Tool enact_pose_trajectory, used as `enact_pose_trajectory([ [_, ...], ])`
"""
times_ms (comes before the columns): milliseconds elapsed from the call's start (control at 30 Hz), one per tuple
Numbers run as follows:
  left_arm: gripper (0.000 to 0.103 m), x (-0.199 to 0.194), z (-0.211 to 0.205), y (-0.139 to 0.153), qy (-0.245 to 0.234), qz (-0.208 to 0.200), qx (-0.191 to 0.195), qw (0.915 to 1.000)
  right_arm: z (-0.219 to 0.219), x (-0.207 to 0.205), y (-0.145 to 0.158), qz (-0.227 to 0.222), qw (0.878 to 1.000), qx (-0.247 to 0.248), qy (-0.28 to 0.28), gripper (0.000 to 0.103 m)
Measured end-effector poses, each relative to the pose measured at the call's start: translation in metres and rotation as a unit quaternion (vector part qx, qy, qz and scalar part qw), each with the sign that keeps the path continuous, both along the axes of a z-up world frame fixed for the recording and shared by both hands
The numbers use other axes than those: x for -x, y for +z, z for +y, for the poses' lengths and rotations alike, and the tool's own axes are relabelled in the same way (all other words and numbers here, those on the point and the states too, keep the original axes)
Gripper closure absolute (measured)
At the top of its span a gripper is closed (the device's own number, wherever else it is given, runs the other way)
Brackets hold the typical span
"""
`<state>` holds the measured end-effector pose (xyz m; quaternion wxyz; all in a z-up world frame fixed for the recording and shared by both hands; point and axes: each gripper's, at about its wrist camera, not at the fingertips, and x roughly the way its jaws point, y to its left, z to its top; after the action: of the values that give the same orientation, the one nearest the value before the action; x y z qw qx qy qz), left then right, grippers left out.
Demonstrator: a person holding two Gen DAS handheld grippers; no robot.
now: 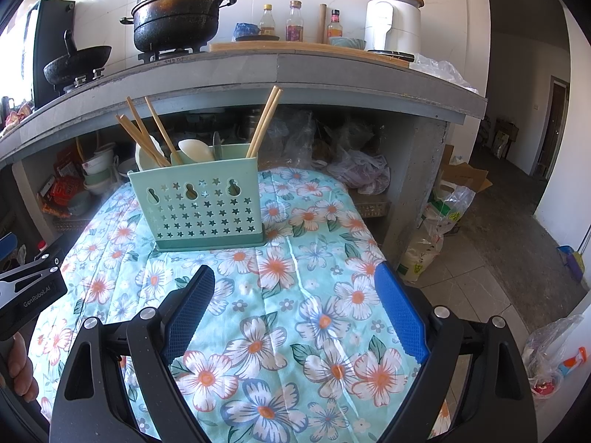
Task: Organize utensils
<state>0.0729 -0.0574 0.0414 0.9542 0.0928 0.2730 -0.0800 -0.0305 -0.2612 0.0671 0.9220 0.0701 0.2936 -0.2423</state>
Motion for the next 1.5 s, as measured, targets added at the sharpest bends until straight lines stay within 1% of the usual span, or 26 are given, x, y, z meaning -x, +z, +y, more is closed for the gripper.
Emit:
enact_pose_trajectory([
  [67,0.009,-0.0002,-0.0003,0.0002,0.001,0.0,0.0,1.0,0.0005,-0.0002,-0.0012,0.001,1.0,0.0,-0.001,0.017],
  [233,0.009,-0.0007,-0.0003,-0.0004,0.001,0.0,0.0,1.0,0.0015,0.0003,-0.0017,-0.002,1.0,0.004,-0.002,0.011],
  [567,0.009,-0.0004,-0.0001,-0.0018,0.0,0.001,-0.001,1.0,-0.0016,0.0023,-0.0007,-0.006,1.0,0.0,-0.002,0.007],
  [1500,0.009,-0.0005,0.0001,-0.0011,0.0,0.0,0.001,1.0,-0.0017,0.0031,0.0009,-0.01,1.0,-0.001,0.0,0.007],
])
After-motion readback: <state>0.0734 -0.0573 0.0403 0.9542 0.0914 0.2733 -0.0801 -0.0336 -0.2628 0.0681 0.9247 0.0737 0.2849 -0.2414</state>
